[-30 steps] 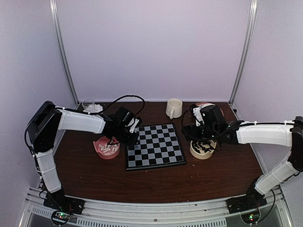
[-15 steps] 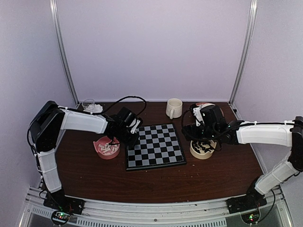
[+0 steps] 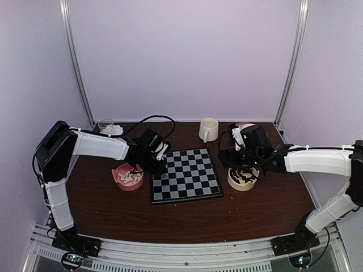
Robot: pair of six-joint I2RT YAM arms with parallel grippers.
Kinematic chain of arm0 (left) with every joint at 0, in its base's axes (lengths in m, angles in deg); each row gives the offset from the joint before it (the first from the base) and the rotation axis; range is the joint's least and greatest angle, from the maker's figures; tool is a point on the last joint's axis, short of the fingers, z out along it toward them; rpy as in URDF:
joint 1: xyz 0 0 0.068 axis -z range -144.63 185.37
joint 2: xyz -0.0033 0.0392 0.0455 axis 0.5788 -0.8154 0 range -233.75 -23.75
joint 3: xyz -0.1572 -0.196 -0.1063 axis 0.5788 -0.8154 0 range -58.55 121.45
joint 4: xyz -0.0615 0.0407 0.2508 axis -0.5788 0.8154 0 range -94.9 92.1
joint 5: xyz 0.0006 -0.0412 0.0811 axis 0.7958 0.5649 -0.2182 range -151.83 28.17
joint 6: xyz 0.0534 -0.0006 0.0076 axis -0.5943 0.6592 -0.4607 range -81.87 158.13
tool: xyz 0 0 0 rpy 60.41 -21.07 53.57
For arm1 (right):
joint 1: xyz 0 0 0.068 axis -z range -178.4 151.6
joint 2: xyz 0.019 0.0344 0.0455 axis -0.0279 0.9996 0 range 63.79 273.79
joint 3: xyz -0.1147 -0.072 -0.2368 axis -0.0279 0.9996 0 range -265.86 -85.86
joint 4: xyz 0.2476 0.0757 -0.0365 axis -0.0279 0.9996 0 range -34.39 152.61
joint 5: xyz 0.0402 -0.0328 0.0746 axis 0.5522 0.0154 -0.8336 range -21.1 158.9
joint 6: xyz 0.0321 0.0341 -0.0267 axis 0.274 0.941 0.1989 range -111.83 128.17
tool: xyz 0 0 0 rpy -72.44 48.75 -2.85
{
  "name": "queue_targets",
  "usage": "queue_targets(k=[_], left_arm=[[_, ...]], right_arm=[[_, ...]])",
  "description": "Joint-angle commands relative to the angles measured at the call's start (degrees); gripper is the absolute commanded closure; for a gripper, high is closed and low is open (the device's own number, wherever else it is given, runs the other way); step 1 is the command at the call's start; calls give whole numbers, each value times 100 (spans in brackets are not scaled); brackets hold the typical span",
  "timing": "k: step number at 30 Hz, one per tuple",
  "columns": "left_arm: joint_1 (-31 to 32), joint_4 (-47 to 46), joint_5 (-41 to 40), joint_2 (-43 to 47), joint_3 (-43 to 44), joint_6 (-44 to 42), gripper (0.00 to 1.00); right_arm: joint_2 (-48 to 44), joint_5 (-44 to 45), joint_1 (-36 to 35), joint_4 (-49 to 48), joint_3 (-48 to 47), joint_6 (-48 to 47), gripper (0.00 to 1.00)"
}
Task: Set up the chess pieces on the board
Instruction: Place the pawn on d2.
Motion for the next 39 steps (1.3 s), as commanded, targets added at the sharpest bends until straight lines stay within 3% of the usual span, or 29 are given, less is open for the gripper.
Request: queue_targets(k=[1,35,39], left_arm=[[51,0,15,90,-4,-36,82],[78,193,-229,-95,204,-115,85],[99,173,-183,67,108,-112,75]], right_arm=[[-144,146,-48,4,-88,-34,20],[-180,174,-47,-2,-73,-39,20],[-200,180,-43,5,-71,-38,20]])
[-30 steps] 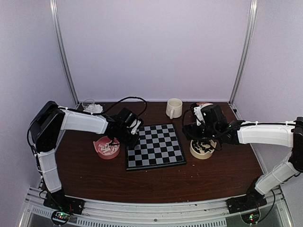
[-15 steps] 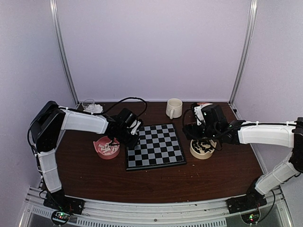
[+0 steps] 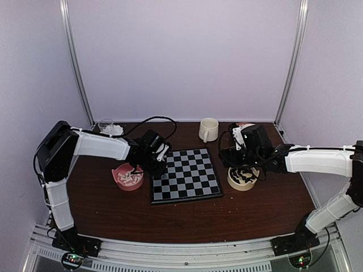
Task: Set up the chess pieces on the board
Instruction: Place the pawn on d2.
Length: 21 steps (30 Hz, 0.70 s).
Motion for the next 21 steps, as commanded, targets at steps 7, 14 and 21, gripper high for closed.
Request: queue_targets(k=[7,14,21], left_arm=[[167,-163,-121,971,-529,-27,60],[164,-142,-942,2283,-1356,290,64],[-27,804,-2088,2361,-1266,1055,77]], right_arm=[[-176,111,-27,-55,-44,-41,19],[-167,103,-29,-92,-20,-29,19],[-176,135,-31,-92,-7,-36,20]])
